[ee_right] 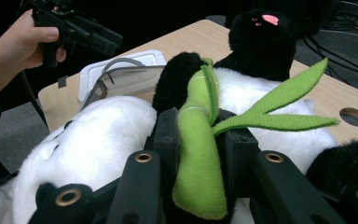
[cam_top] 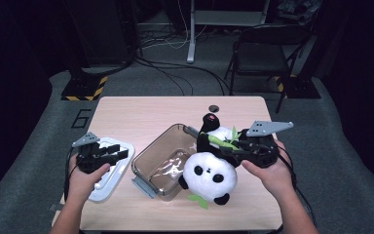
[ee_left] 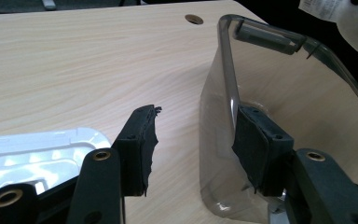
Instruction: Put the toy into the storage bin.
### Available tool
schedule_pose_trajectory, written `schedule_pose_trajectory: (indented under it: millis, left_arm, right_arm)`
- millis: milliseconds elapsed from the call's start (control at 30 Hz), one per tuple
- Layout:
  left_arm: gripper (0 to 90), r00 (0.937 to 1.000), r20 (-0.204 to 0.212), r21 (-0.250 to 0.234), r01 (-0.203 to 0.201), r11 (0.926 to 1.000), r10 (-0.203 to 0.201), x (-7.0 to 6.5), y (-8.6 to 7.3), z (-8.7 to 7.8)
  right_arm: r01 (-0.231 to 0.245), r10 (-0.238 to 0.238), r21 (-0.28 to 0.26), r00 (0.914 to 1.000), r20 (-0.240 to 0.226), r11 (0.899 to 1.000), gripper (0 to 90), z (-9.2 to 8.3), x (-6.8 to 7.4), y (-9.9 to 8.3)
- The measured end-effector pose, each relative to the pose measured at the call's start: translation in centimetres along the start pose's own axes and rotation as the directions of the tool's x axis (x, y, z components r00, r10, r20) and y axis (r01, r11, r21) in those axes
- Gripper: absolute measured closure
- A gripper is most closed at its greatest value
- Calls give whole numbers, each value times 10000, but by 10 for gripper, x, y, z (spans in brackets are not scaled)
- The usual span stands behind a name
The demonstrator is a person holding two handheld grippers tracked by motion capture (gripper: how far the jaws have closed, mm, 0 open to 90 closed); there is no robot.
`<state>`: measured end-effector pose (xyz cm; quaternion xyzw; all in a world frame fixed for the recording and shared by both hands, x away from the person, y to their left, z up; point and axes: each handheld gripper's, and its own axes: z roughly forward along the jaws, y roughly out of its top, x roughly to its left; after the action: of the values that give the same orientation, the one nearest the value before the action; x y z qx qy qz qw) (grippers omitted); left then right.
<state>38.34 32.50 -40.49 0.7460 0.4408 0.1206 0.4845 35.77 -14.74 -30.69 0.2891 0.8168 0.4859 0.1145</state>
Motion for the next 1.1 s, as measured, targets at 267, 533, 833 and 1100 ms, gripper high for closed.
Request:
schedule_pose_trajectory:
  millis: [267,533,833,1100]
  left_arm:
    - [530,9969,764,119,-203,9997,193,-11,-2,11]
    - [625,9921,962,725,-876,9935,804,-23,-7,28]
    - [686,9926,835,938,-954,9910,877,-25,-12,27]
    - [669,9901,1175,1052,-892,9904,766,-34,-18,22]
  right_arm:
    - [77,-80,-136,9997,-210,9999,711,16,5,8]
    - [160,-165,-138,9992,-357,9998,710,31,11,14]
    - [209,-218,-197,9985,-497,9996,710,44,11,19]
    - [167,-178,-190,9983,-552,9997,710,58,9,23]
